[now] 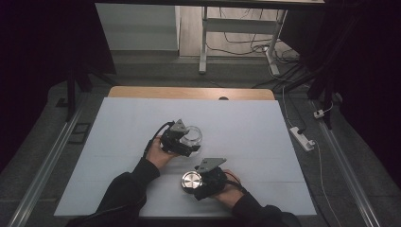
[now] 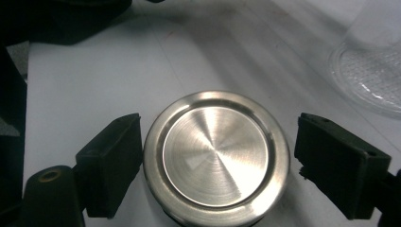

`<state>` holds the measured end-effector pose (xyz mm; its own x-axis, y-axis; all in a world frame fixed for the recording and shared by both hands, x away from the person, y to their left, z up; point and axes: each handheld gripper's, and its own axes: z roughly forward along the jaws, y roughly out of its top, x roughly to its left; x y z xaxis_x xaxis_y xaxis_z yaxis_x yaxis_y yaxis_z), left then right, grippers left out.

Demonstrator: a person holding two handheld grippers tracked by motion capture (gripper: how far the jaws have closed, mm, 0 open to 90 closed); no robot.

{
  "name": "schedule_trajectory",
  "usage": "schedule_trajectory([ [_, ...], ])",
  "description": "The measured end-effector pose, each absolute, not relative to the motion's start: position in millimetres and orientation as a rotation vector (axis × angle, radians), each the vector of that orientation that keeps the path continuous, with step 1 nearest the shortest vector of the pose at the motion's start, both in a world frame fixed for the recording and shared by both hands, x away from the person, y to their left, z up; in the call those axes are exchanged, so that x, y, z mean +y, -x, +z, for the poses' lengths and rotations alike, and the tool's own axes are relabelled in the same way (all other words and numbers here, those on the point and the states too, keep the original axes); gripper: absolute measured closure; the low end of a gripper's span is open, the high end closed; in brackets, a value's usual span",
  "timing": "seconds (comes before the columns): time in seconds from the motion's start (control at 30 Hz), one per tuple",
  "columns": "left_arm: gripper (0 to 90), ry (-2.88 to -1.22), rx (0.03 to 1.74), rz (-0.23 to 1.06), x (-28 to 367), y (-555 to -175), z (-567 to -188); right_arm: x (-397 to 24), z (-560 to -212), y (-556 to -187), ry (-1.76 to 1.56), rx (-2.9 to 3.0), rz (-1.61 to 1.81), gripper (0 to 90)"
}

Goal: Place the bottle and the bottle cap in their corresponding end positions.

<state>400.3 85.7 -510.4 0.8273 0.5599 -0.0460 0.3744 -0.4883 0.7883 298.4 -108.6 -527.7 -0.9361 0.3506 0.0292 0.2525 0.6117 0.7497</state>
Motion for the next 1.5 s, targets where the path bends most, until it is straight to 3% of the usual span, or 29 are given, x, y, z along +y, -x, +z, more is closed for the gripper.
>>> schedule_trajectory([
  [0.27, 4.3, -2.121, 0.686, 0.224, 96.7, -395.9, -502.8, -112.7, -520.5, -299.7, -0.532, 2.678, 1.270, 13.9],
  [0.53, 0.0, -2.130, 0.697, 0.201, 102.1, -384.2, -502.2, -117.0, -514.1, -298.9, -0.545, 2.658, 1.292, 11.6],
  [1.5, 0.0, -2.112, 0.711, 0.189, 140.6, -330.0, -493.9, -151.8, -495.9, -304.8, -0.700, 2.598, 1.305, 1.5],
])
